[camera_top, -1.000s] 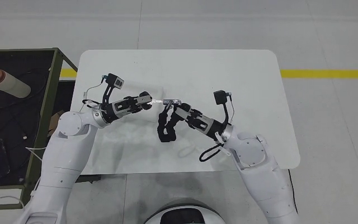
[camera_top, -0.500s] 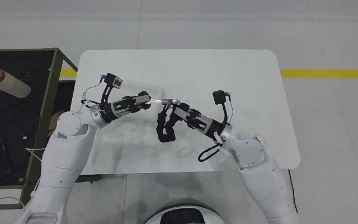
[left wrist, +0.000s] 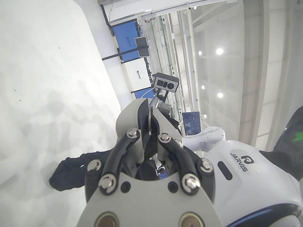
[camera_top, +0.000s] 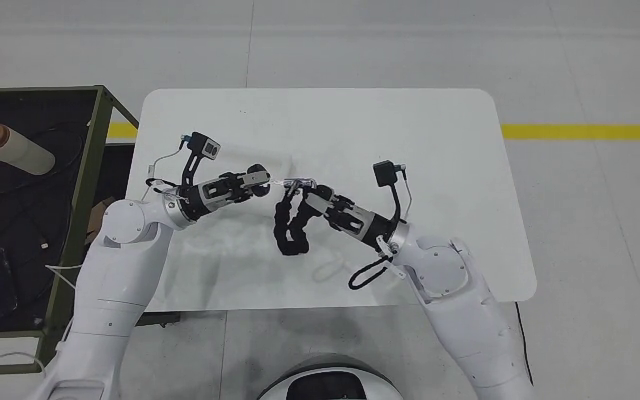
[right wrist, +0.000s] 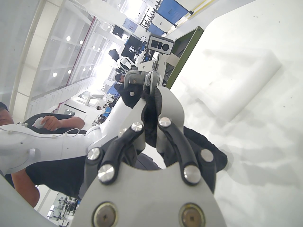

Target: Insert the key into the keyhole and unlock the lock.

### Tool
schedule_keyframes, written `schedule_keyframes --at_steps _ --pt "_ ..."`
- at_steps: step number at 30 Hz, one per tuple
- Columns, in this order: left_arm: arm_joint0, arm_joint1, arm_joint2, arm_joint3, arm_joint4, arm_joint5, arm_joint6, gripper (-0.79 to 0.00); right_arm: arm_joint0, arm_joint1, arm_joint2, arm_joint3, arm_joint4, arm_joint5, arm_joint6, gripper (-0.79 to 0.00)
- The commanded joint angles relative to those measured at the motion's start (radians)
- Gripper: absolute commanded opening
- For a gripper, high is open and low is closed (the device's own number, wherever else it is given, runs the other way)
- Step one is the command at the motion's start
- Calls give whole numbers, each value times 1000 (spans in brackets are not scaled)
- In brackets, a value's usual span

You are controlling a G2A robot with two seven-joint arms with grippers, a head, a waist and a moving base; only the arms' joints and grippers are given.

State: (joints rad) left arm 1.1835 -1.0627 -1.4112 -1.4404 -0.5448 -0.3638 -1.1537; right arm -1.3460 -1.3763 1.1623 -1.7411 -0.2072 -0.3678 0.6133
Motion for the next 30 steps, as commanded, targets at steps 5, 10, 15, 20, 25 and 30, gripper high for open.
schedule_keyframes --at_steps 5,10,15,20,25,30 --pt "3 -2 -2 -3 -1 -1 -11 -785 4 -2 -7 5 -1 1 -8 -785" --pt "4 -4 -2 0 -16 1 -19 -785 6 -3 -10 8 14 -3 -14 -785" --pt "5 -8 0 4 -44 2 -24 -785 7 -6 -16 14 32 -9 -17 -785" --pt "6 -11 -1 8 -65 8 -37 -785 14 -8 -23 33 87 -14 4 -785" --pt "12 -13 -3 -1 -63 6 -40 -785 20 -10 -28 48 109 -22 12 -785" --pt "16 -14 -2 -7 -47 2 -40 -785 20 -11 -33 49 101 -25 11 -785"
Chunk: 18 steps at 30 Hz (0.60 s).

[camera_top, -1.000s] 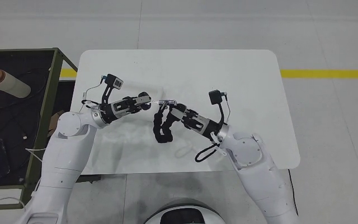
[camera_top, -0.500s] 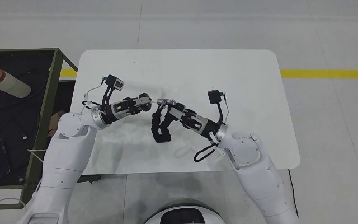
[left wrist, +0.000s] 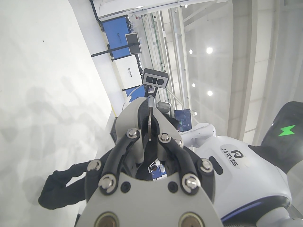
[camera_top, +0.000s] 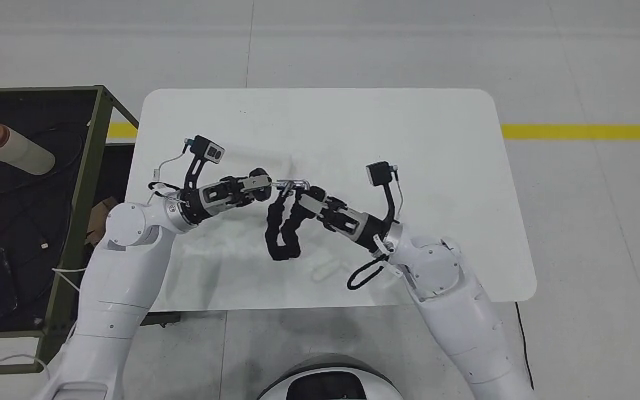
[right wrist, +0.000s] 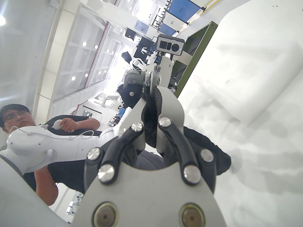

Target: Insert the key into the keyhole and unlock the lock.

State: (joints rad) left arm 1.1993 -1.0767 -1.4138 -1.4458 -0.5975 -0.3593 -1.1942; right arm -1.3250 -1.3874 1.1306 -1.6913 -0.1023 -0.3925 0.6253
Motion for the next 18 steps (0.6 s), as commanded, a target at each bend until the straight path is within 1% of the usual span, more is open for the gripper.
schedule_keyframes --at_steps 1,8,9,10,14,18 --pt "1 -1 0 -2 9 -4 1 -785 0 0 -1 -2 -12 0 -1 -785" --pt "3 -2 -2 -6 28 2 -3 -785 -3 0 -1 -9 -40 6 -1 -785" --pt "2 -2 -3 -8 29 4 -3 -271 -4 0 0 -10 -40 7 -1 -785" --pt "3 -2 -3 -9 27 4 -7 0 -5 1 3 -11 -39 7 1 -785" --pt "5 -3 -20 -14 0 0 -4 0 -5 2 19 -10 -15 11 10 -785" --pt "4 0 -50 -4 -61 12 -36 0 2 8 54 -7 70 30 75 -785"
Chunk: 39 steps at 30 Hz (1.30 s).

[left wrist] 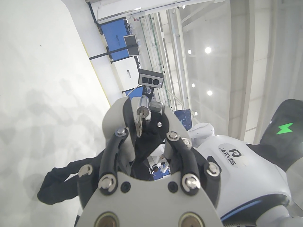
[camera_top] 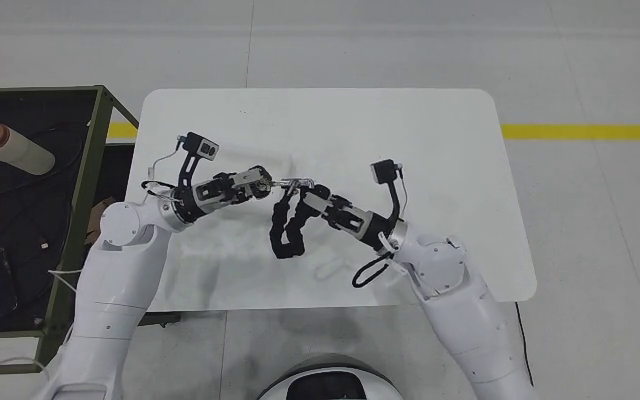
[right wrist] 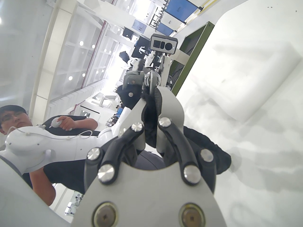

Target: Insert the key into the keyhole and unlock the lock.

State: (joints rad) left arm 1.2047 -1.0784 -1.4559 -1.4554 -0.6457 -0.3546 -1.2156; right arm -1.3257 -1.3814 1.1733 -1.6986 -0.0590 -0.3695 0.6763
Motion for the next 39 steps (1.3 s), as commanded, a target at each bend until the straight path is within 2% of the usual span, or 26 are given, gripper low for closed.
schedule_keyframes --at_steps 1,4,5,6,7,8,9,10,11,15,16,17,18,30,39 --pt "-4 2 -12 6 -32 14 -40 0 6 4 22 1 49 15 50 -785" --pt "-16 7 -29 26 -31 18 -106 0 18 11 44 3 102 48 144 -785" --pt "-20 8 -32 33 -33 19 -122 -99 22 14 53 5 119 57 169 -785" --pt "-24 9 -34 41 -35 25 -136 -296 26 16 59 7 126 64 189 -785" --pt "-29 10 -36 48 -35 29 -146 -431 29 17 62 7 133 71 207 -785" --pt "-34 10 -36 54 -35 31 -154 -502 31 18 65 7 145 73 217 -785" --pt "-38 10 -33 57 -31 32 -167 -640 32 19 65 10 154 77 225 -785" --pt "-42 10 -30 60 -24 29 -179 -745 34 19 64 11 159 81 233 -785" --pt "-44 10 -27 62 -17 23 -186 -779 36 19 63 11 164 83 237 -785" --pt "-51 8 -8 68 -7 17 -207 -782 44 19 50 20 165 100 241 -785" --pt "-52 8 -5 70 -1 13 -210 -708 47 19 48 23 167 105 240 -785" --pt "-52 7 -2 73 1 9 -208 -711 50 18 45 26 168 107 238 -785" --pt "-53 7 1 74 1 9 -209 -785 52 18 43 28 166 108 236 -785" --pt "-57 2 16 83 51 -21 -176 -785 65 15 21 43 149 128 207 -785" --pt "-58 -2 25 80 68 -7 -150 -785 69 15 18 41 108 131 189 -785"
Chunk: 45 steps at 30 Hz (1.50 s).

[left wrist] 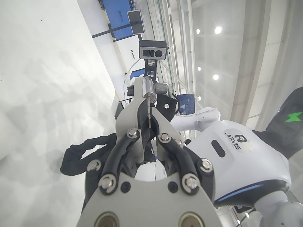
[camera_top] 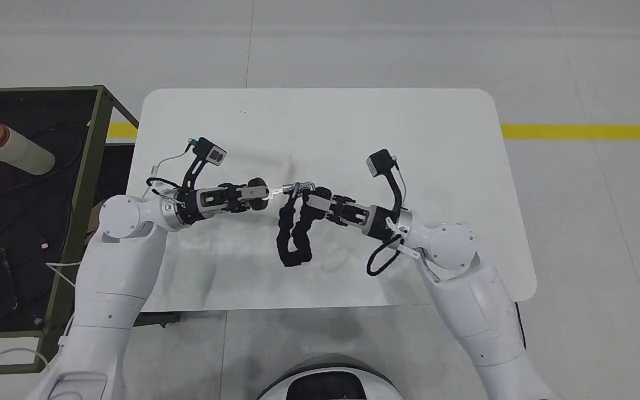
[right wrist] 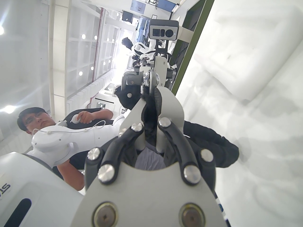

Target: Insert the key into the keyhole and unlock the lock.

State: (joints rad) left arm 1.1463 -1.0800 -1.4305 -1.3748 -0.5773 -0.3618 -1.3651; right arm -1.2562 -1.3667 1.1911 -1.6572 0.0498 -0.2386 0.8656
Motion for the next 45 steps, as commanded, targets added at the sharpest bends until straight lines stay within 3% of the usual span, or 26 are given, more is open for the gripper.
schedule_keyframes --at_steps 1,7,13,23,29,45 --pt "0 0 0 0 0 0 0 -785 0 0 0 0 -1 0 0 -785" --pt "20 1 -1 -22 22 -16 12 -785 0 0 0 0 -1 0 0 -785" --pt "145 5 -45 -248 388 -351 258 -785 -70 9 28 -78 -24 11 -38 -785" --pt "213 7 -43 -329 738 -650 566 -785 -78 17 35 -92 -13 13 -43 -785" --pt "245 -1 -61 -389 977 -650 754 -785 -80 21 31 -94 -9 15 -50 -785" --pt "247 -1 -60 -390 992 -650 762 -785 -80 21 31 -94 -9 16 -49 -785"
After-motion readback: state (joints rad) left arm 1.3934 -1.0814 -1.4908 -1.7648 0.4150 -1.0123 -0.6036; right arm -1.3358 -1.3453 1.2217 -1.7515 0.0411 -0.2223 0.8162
